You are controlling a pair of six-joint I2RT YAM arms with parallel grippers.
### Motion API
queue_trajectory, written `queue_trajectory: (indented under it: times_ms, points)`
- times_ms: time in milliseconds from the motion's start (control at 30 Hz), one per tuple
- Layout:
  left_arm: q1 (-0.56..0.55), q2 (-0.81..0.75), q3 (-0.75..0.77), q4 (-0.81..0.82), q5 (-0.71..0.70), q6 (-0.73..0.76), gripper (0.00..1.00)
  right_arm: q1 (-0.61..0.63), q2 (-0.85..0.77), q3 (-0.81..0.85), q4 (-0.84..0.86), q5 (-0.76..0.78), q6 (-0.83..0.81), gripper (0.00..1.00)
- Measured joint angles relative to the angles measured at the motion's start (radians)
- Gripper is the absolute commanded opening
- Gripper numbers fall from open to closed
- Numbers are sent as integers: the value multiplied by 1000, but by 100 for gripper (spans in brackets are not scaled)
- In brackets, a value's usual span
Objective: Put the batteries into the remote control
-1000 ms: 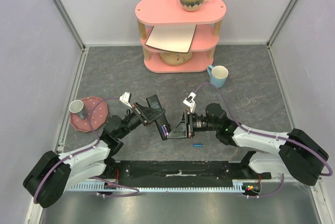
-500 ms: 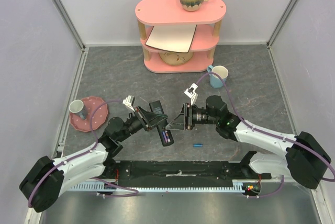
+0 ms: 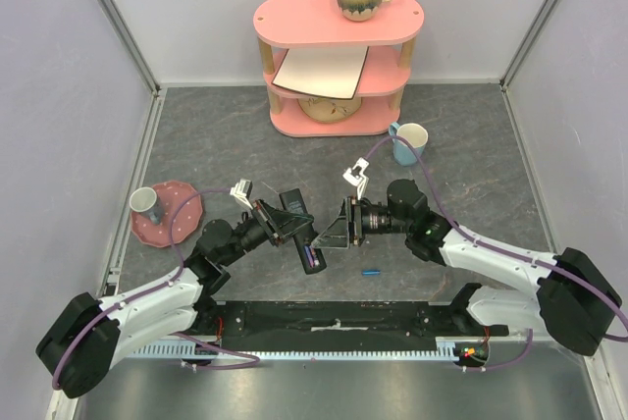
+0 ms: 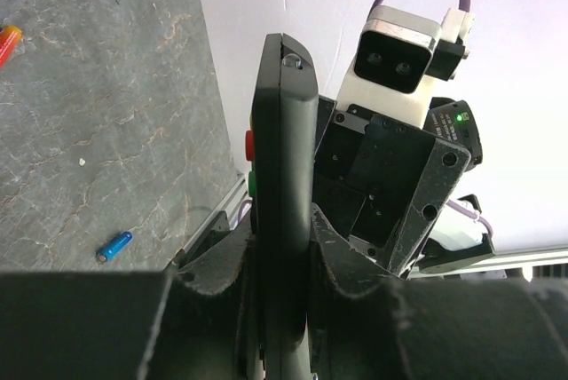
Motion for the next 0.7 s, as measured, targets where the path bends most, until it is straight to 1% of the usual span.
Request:
queue_trajectory:
  times_ms: [167, 267, 700]
  points:
    - [0, 0, 0, 1, -2, -5, 2, 6, 11, -13, 29, -32, 5, 68]
    - [0, 2, 0, 6, -3, -8, 2, 14, 23, -19, 45, -47, 6, 67]
    - [0, 14, 0, 46, -3, -16, 2, 31, 48, -34, 70, -63, 12, 55]
